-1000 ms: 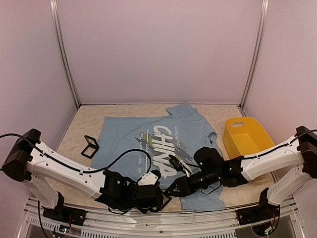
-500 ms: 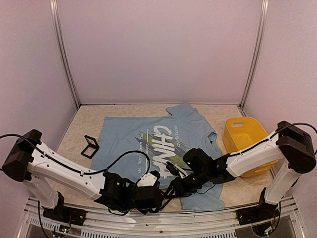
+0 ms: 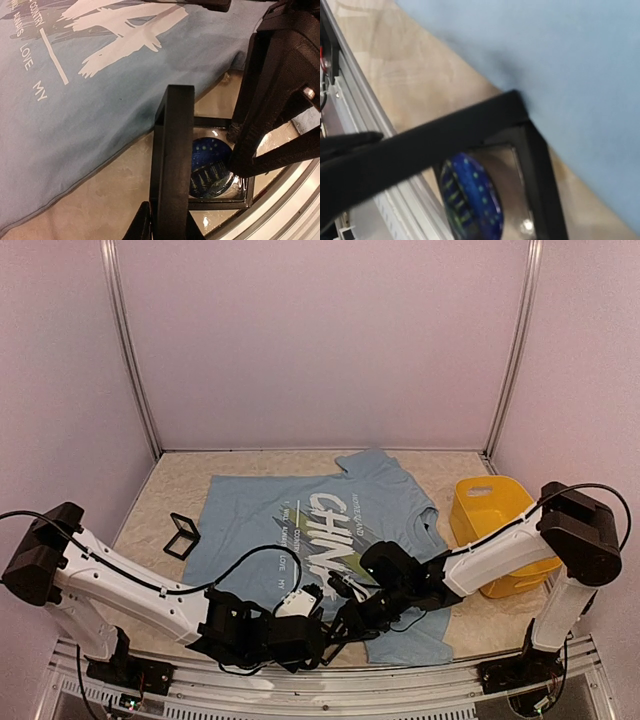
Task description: Pin the brooch onto the clothing
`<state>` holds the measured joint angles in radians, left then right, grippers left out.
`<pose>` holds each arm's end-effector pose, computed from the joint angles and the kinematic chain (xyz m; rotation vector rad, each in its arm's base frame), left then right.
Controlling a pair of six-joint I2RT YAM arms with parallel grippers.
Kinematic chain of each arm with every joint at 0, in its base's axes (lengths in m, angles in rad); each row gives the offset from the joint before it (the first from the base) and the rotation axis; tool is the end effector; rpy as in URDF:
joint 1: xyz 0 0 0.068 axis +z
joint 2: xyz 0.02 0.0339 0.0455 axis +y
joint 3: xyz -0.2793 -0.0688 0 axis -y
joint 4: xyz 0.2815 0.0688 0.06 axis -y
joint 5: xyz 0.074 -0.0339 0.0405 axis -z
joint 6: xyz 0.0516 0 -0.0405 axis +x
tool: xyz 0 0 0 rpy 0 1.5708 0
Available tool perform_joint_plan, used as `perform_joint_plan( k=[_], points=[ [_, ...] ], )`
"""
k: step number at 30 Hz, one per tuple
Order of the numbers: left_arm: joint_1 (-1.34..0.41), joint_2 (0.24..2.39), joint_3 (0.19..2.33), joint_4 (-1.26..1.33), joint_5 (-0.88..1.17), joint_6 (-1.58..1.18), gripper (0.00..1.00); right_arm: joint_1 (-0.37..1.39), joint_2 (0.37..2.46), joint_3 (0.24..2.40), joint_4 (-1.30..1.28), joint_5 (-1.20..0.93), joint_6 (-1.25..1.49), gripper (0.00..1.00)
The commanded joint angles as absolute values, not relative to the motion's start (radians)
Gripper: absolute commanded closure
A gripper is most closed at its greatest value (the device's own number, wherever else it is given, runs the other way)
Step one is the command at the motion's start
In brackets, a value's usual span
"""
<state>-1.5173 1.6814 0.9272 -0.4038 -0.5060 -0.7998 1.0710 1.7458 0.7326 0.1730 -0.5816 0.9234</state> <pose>0.0434 -0.3430 0.1330 0.7542 2.3984 -0.2215 0.1413 0.3178 0.0942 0.5154 -2.7124 -1.3267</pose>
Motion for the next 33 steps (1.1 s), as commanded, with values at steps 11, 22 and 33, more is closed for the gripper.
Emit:
perform_joint_plan(
  k=[11,22,33],
  points=[
    [-1.515,1.664,0.884,-0.294,-0.484,-0.762,0.83,1.052,1.838,0.765,0.256,-0.643,0.938,0.68],
    [-1.501,1.651,0.87,-0.293,-0.472,-0.757,0.83,1.048,1.869,0.771,0.29,-0.671,0.943,0.91],
    [-1.476,1.568,0.825,-0.278,-0.449,-0.729,0.69,1.034,1.766,0.754,0.231,-0.718,0.911,1.0]
  ],
)
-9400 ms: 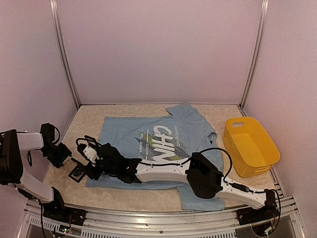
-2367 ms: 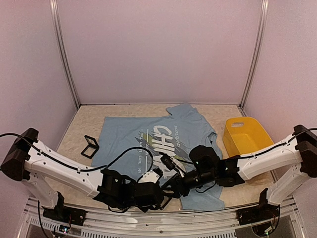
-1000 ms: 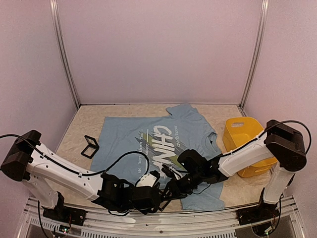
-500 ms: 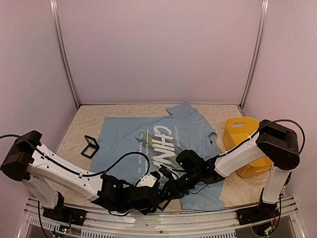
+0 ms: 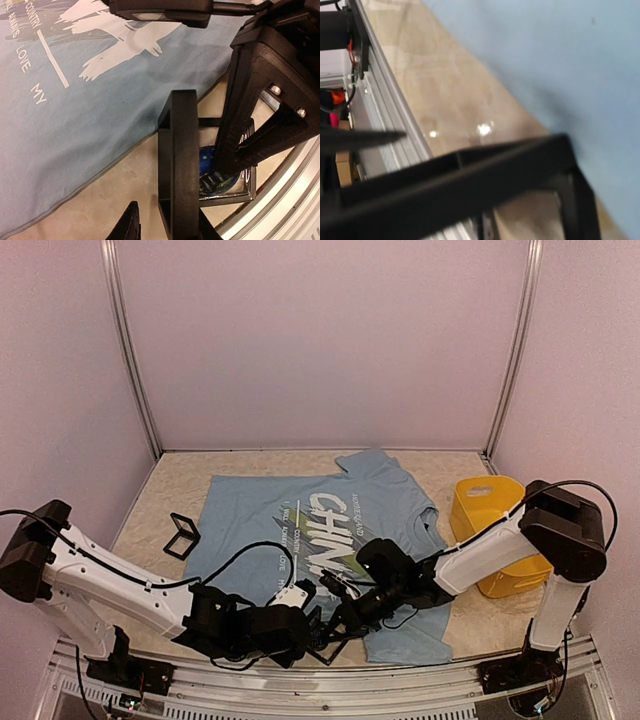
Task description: Pin the brooch onto the clothing
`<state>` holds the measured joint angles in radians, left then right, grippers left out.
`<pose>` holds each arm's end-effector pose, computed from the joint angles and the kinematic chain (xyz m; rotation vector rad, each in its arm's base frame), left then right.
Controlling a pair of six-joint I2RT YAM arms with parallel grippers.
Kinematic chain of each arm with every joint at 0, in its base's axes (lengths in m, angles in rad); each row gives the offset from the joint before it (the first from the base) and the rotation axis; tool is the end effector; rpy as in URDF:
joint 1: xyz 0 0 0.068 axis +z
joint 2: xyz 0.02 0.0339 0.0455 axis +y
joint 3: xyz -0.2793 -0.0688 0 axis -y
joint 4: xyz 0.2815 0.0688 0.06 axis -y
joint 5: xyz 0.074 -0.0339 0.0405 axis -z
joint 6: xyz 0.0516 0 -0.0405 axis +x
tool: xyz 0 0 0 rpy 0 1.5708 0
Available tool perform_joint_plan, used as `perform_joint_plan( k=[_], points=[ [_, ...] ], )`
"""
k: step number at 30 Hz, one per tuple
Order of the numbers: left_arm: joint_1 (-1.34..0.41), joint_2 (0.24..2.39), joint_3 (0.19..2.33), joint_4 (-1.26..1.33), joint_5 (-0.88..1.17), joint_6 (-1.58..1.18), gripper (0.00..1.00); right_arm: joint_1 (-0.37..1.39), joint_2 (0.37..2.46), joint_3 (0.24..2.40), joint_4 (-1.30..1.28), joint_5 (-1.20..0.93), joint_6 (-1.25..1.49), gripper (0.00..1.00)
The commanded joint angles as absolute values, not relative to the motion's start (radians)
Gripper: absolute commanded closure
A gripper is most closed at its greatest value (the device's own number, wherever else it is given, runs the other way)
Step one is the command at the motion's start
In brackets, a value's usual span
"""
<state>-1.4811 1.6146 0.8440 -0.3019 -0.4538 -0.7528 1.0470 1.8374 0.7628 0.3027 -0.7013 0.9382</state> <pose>0.0524 -0.3302 0.1338 0.7547 2.3931 -0.3193 0.1521 0.3298 0.0848 0.5444 -2.5847 -1.4447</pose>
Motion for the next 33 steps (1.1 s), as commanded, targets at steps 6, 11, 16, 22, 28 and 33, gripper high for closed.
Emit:
perform_joint_plan(
  k=[6,11,16,22,28,33],
  points=[
    [-1.477,1.541,0.819,-0.263,-0.466,-0.684,0.61,0.997,1.586,0.745,0.017,-0.698,0.84,1.0],
    [-1.474,1.558,0.828,-0.246,-0.468,-0.639,0.61,0.894,1.403,0.741,-0.245,-0.611,0.751,1.0],
    [-1.474,1.619,0.878,-0.289,-0.474,-0.621,0.85,0.79,1.294,0.754,-0.345,-0.572,0.694,1.0],
    [-1.472,1.613,0.953,-0.412,-0.508,-0.666,1.0,0.745,1.262,0.808,-0.439,-0.546,0.633,1.0],
    [-1.342,1.506,1.055,-0.7,-0.557,-0.768,1.0,0.685,1.268,0.922,-0.507,-0.536,0.555,1.0],
    [-0.958,1.32,0.999,-0.888,-0.582,-0.848,1.0,0.647,1.314,1.053,-0.52,-0.528,0.455,1.0]
  ],
)
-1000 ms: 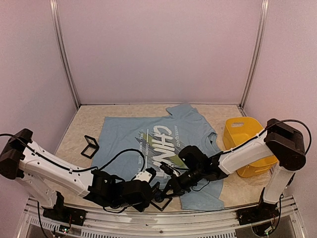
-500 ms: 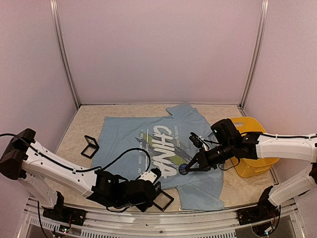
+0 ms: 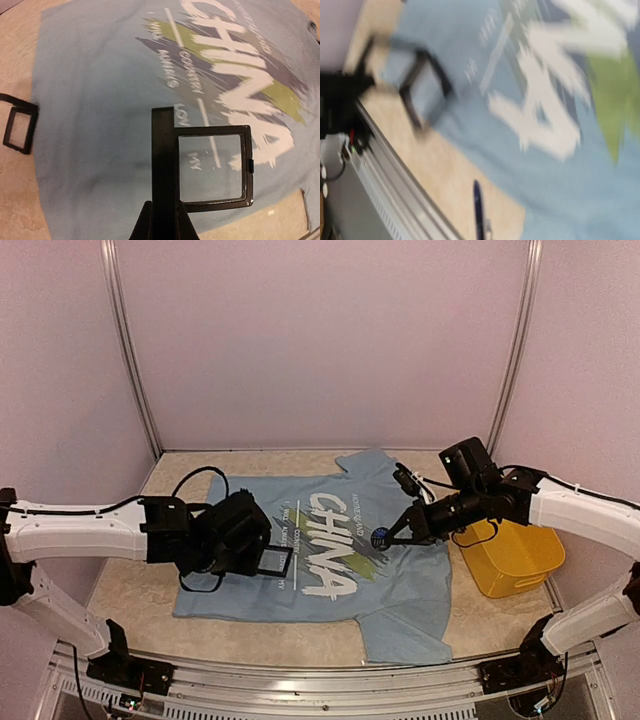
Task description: Pin the brooch onto the clothing
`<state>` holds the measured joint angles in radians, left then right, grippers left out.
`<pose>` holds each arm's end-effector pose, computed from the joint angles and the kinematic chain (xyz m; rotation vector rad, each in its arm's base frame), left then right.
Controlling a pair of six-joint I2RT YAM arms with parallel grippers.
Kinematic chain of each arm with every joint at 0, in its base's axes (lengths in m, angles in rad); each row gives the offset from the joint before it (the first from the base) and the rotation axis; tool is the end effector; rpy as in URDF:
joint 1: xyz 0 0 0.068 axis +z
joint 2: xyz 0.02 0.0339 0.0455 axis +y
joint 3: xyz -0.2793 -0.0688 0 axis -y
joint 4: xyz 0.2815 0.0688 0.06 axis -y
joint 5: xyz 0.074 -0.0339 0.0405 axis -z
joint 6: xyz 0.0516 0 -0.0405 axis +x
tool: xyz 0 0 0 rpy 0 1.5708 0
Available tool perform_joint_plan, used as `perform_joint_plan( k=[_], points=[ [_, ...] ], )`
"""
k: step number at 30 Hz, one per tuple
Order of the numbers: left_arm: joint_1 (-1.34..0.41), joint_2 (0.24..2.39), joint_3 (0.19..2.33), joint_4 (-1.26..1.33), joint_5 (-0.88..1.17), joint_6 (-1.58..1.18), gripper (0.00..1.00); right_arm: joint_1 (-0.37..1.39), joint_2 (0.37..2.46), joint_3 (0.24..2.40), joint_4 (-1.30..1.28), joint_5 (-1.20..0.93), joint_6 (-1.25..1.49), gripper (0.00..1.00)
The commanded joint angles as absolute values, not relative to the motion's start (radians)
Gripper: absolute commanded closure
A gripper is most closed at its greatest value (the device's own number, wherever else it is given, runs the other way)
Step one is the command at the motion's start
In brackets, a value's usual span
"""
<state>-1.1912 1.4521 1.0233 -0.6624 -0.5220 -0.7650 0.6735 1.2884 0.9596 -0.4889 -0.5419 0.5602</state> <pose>0.1435 -0.2902 0.2230 0.3614 2.4258 -0.1312 0.2248 0.2134 0.2614 -0.4292 2.5612 1.1754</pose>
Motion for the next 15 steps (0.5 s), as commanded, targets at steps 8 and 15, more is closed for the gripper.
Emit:
perform_joint_plan(
  k=[8,15],
  points=[
    [-0.26,1.013,0.974,-0.828,-0.481,-0.735,1.0,0.631,1.423,1.227,-0.529,-0.536,0.295,1.0],
    [0.019,1.247,1.038,-0.842,-0.445,-0.614,1.0,0.602,1.478,1.281,-0.515,-0.556,0.216,1.0]
  ],
)
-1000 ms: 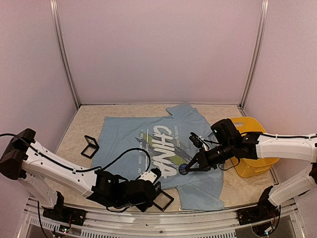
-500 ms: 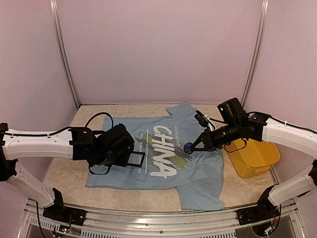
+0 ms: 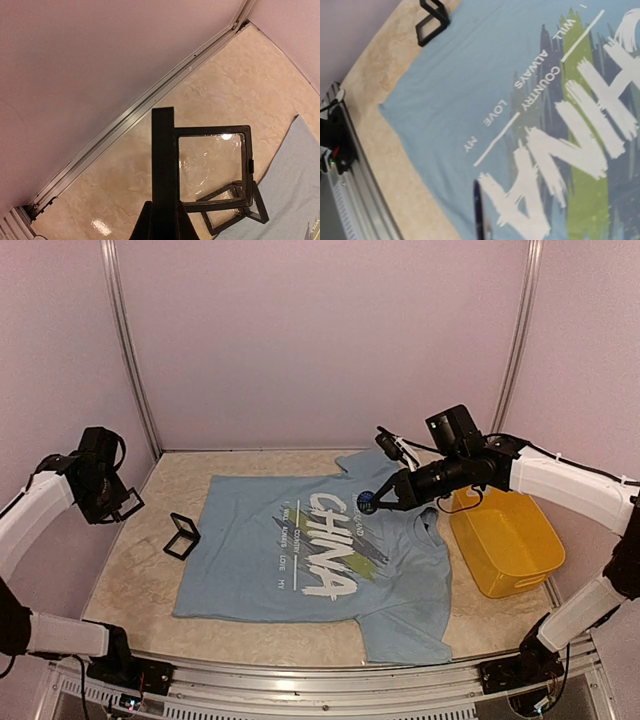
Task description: Pin the brooch onto the clothing
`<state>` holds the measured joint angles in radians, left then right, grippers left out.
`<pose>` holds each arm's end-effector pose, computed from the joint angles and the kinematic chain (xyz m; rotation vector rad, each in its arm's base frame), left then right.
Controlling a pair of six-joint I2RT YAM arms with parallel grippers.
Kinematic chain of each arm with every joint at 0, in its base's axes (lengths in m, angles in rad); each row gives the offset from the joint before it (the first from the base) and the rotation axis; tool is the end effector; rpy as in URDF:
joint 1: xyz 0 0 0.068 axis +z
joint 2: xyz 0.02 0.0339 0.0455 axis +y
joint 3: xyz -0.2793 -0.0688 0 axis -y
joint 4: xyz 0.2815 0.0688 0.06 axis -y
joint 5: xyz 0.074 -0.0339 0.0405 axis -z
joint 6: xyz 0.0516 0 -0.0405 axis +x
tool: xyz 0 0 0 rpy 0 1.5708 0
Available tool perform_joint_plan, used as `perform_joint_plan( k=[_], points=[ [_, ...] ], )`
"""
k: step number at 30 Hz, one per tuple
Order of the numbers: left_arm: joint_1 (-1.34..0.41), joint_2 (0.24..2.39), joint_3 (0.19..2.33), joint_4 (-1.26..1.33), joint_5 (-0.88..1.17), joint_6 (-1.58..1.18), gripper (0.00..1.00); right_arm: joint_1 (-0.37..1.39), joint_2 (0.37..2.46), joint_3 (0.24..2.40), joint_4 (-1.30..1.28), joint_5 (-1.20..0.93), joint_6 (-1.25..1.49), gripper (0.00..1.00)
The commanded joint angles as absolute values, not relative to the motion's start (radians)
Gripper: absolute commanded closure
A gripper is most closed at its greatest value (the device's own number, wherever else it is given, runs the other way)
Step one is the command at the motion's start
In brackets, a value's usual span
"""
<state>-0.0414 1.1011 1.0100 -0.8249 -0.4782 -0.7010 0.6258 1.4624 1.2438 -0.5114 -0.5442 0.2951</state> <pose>0.2531 0.0133 0.3017 -0.9481 2.1672 0.2451 0.2807 0.2358 0.3099 -0.6911 2.3206 1.0779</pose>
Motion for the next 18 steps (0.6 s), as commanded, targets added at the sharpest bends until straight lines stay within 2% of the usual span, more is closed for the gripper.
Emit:
perform_joint_plan(
  k=[1,11,18],
  points=[
    [0.038,1.291,1.042,-0.828,-0.44,-0.609,1.0,0.596,1.479,1.281,-0.513,-0.556,0.205,1.0],
    [0.068,1.498,0.968,-0.684,-0.373,-0.622,1.0,0.564,1.504,1.289,-0.486,-0.577,0.128,1.0],
    [0.063,1.482,0.906,-0.666,-0.385,-0.618,0.84,0.564,1.485,1.287,-0.476,-0.565,0.091,1.0]
  ],
)
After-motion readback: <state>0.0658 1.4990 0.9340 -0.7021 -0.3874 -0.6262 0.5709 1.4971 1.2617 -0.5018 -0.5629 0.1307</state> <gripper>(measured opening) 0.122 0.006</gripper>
